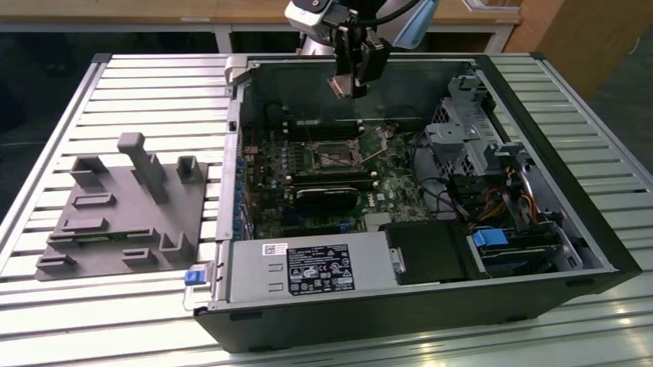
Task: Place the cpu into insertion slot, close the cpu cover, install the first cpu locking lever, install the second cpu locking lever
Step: 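Place the cpu into insertion slot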
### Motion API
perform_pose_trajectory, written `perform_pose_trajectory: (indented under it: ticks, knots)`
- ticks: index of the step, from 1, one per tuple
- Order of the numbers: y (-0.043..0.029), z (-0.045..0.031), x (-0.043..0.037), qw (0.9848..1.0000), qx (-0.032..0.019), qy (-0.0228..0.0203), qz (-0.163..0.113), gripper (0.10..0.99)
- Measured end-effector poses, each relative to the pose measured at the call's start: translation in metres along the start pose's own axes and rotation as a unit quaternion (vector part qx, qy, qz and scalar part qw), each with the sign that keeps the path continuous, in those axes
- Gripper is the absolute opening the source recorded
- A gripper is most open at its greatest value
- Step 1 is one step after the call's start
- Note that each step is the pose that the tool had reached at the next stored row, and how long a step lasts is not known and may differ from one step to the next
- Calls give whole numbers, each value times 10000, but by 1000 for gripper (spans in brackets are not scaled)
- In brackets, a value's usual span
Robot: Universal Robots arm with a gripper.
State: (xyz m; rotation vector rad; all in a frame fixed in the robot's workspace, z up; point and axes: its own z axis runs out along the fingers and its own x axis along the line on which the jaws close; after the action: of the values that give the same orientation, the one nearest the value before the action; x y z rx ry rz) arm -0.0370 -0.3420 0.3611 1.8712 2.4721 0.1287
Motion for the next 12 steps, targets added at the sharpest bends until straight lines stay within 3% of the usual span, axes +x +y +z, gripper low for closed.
perform_pose_trajectory:
  ticks: [12]
  knots:
    - [0, 6, 0, 9996, -5, -25, 278, 537]
